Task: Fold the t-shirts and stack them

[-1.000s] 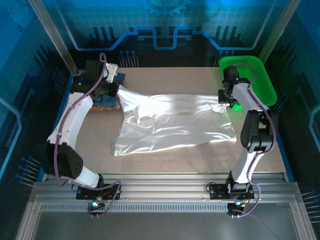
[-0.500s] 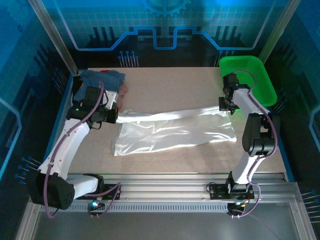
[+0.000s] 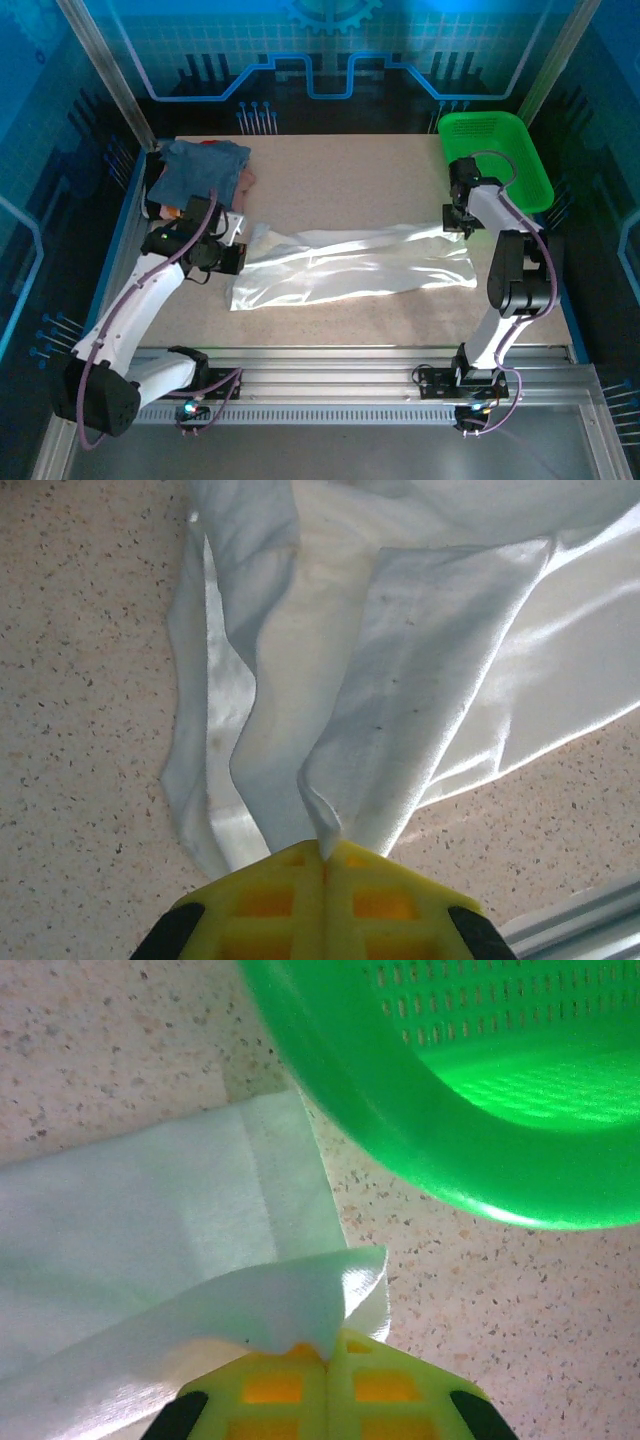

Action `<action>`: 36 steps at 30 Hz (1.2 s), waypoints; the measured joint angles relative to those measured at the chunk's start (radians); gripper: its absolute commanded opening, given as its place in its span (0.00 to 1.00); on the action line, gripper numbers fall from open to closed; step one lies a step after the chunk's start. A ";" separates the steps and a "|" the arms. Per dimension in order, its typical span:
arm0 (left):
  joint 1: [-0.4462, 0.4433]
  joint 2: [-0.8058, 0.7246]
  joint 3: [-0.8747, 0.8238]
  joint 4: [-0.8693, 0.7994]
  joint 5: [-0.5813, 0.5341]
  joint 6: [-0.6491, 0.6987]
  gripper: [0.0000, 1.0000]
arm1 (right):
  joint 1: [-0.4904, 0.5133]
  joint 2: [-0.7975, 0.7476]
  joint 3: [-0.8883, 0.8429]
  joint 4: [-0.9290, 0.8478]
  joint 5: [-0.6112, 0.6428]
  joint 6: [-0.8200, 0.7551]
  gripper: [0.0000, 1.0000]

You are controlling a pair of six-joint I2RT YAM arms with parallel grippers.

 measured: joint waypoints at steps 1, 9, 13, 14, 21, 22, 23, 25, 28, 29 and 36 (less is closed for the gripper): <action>-0.005 0.000 0.000 -0.003 0.002 0.000 0.00 | 0.000 -0.002 -0.006 0.000 0.000 0.006 0.03; -0.081 0.100 0.000 -0.021 0.016 0.000 0.00 | 0.000 -0.036 -0.071 -0.005 -0.001 0.069 0.03; -0.095 0.176 0.003 -0.027 0.024 0.000 0.00 | 0.000 -0.037 -0.093 -0.015 -0.001 0.096 0.05; -0.097 0.197 0.006 -0.032 0.025 0.000 0.00 | 0.000 -0.037 -0.096 -0.018 -0.001 0.103 0.05; -0.105 0.352 0.037 -0.055 0.040 0.000 0.11 | 0.000 -0.037 -0.124 -0.029 0.011 0.148 0.19; -0.108 0.368 0.039 -0.056 0.040 0.000 0.13 | 0.000 -0.037 -0.131 -0.030 0.012 0.155 0.27; -0.111 0.386 0.042 -0.059 0.042 -0.002 0.14 | 0.000 -0.037 -0.142 -0.031 0.014 0.166 0.39; -0.113 0.404 0.046 -0.067 0.040 -0.005 0.21 | -0.001 -0.041 -0.163 -0.036 0.014 0.183 0.56; -0.107 0.392 0.061 -0.085 0.040 -0.029 0.39 | -0.002 -0.082 -0.198 -0.048 0.006 0.209 0.69; -0.098 0.374 0.070 -0.085 0.047 -0.039 0.52 | -0.002 -0.109 -0.210 -0.049 -0.001 0.218 0.73; 0.039 0.206 0.286 -0.046 0.054 -0.160 0.80 | 0.006 -0.410 -0.240 -0.069 -0.135 0.268 0.90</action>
